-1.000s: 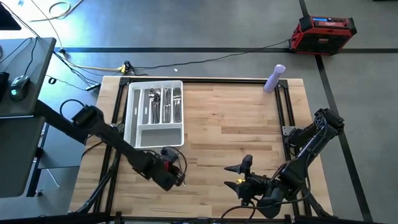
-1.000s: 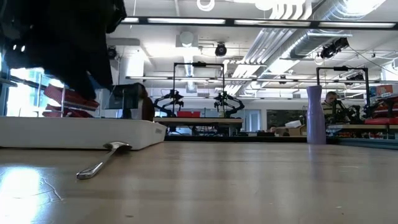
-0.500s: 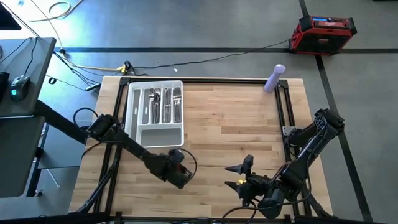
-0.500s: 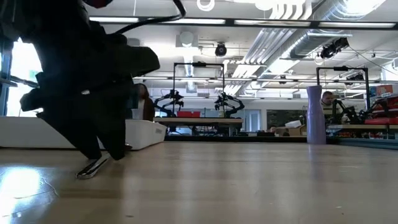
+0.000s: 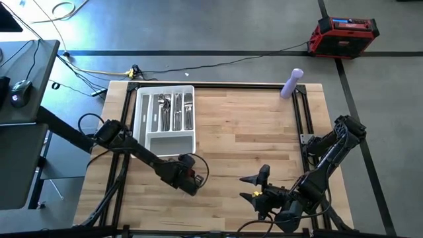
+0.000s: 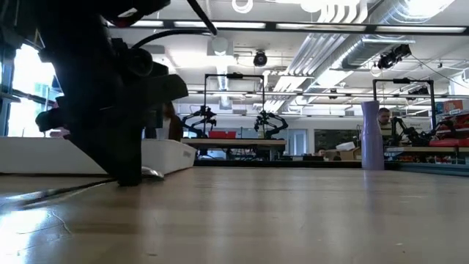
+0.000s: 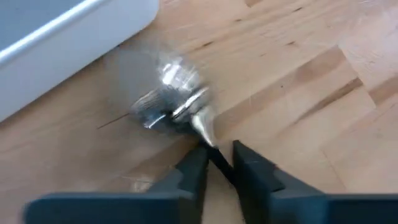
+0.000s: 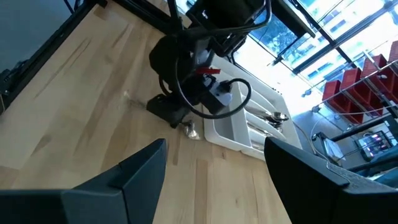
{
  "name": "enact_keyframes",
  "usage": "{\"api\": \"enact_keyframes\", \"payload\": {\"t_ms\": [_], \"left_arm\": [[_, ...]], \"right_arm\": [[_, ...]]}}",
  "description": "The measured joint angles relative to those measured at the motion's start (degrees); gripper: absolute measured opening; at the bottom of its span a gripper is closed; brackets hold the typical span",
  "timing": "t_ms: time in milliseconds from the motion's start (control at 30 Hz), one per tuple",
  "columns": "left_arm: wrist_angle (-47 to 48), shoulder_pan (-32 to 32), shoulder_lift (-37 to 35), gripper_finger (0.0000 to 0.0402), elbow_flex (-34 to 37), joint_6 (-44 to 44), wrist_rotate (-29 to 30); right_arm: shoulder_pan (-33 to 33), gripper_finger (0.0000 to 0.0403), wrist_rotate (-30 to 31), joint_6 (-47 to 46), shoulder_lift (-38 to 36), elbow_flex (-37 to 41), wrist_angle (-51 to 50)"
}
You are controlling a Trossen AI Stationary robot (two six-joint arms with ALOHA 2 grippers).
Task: Sort silverware
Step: Put the spoon in the silverware tray
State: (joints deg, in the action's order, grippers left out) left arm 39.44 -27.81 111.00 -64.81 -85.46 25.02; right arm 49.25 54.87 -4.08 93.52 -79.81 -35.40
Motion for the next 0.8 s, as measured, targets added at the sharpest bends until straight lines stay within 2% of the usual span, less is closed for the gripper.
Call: {"api": "enact_keyframes", "payload": {"t_ms": [167,300,433,533,633,667,800], "left_arm": [[2.4,-3.5,0.7,0.0006,-2.8,-1.0,5.5],[7.6,-6.5,0.4,0.0002,-9.5,-1.3,9.1],[18.7,-9.6,0.6,0.0,-18.5,-1.8,14.1],[33.8,-10.6,0.3,0.0,-26.2,-5.3,21.5],[50.0,-9.3,0.3,0.0,-30.9,-12.2,28.2],[51.0,-8.2,0.2,0.0,-31.1,-13.5,30.1],[50.2,0.0,-1.6,0.0,-29.0,-4.8,34.9]], "right_arm": [[0.0,0.0254,-0.3,0.0,0.0,0.0,-0.2],[0.0,0.0254,-0.3,0.0,0.0,0.0,-0.2],[0.0,0.0254,-0.3,0.0,0.0,0.0,-0.2],[0.0,0.0254,-0.3,0.0,0.0,0.0,-0.3],[0.0,0.0254,-0.3,0.0,-0.1,0.0,-0.4],[0.0,0.0254,-0.3,0.0,-0.2,0.0,-0.4],[0.0,0.0254,0.1,0.0,-0.3,0.0,-0.5]]}}
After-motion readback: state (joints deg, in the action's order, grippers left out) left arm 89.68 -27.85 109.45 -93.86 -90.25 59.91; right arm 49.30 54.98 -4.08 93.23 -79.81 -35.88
